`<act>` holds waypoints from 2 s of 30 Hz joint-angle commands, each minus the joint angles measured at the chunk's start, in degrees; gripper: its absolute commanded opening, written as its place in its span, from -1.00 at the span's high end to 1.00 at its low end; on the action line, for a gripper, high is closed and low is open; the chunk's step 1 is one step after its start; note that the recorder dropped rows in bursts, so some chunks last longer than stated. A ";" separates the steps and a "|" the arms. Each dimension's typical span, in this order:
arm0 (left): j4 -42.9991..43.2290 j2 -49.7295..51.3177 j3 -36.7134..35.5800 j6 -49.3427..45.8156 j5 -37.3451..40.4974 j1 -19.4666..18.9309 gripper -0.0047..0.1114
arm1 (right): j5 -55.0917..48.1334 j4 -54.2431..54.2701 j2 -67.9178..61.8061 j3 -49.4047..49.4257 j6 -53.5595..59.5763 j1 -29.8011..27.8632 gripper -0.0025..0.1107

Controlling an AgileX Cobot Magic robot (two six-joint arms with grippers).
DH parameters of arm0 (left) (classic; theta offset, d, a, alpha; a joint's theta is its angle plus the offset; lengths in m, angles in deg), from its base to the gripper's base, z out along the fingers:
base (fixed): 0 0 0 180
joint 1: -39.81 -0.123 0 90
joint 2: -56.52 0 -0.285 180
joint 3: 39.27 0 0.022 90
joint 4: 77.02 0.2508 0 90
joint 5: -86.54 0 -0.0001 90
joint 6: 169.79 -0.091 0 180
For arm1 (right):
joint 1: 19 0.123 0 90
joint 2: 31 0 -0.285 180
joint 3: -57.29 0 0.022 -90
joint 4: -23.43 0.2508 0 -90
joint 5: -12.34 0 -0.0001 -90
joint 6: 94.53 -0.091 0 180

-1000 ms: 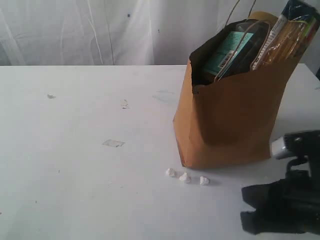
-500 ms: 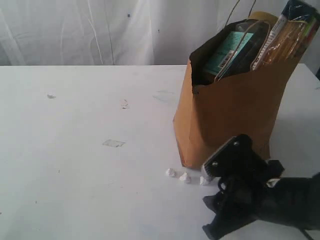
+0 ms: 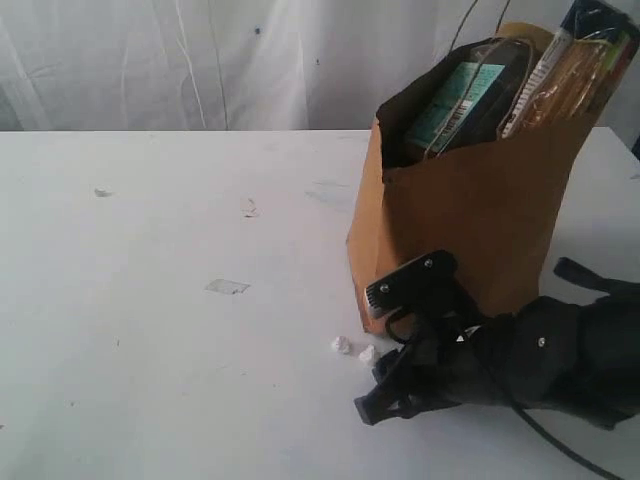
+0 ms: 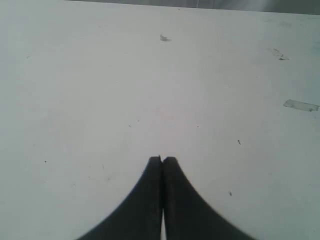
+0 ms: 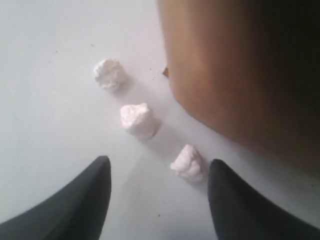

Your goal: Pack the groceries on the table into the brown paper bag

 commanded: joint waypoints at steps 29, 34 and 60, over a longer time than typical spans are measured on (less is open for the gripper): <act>-0.11 -0.27 -0.04 0.26 -0.19 -0.15 0.92 | -11.77 0.46 -0.60 -2.13 -8.49 0.00 0.96; -0.11 -0.27 -0.04 0.26 -0.19 -0.15 0.92 | -18.41 0.80 9.30 -0.26 -8.59 0.00 0.96; -0.11 -0.27 -0.04 0.26 -0.19 -0.15 0.92 | -36.53 -49.12 52.44 4.38 -43.48 -3.96 0.96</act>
